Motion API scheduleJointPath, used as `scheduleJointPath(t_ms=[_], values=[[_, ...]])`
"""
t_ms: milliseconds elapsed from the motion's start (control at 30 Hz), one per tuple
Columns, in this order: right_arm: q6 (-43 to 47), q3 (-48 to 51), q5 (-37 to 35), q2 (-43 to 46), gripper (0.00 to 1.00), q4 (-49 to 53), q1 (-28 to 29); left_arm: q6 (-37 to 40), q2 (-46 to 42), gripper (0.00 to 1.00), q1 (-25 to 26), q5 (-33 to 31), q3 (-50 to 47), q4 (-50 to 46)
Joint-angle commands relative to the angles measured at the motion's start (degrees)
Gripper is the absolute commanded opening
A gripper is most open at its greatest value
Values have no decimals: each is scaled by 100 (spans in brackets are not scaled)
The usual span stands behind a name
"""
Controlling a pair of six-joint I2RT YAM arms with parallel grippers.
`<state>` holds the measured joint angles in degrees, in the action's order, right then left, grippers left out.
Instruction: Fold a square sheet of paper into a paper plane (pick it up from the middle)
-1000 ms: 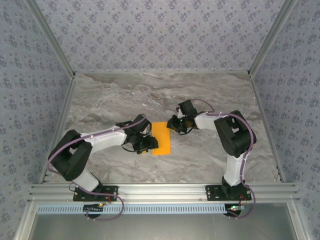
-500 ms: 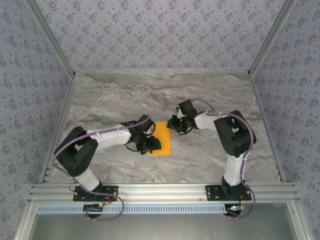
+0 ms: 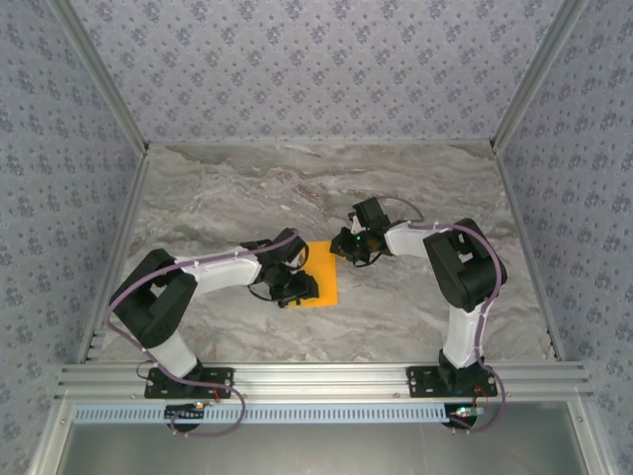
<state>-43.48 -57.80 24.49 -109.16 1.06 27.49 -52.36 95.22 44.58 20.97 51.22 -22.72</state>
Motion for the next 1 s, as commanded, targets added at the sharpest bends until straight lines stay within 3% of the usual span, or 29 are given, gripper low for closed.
scheduleJointPath(t_ms=[0, 200, 667, 967], values=[[173, 339, -1055, -518, 17, 1148, -88, 4, 161, 51, 77, -14, 212, -206], [174, 344, -1046, -513, 17, 1141, -90, -11, 186, 50, 86, 91, 213, -77], [173, 353, -1043, -501, 17, 1147, -94, -107, -187, 38, -39, -192, 100, -87], [182, 366, -1034, -492, 17, 1142, -88, -193, -337, 37, -220, 146, -167, 652]])
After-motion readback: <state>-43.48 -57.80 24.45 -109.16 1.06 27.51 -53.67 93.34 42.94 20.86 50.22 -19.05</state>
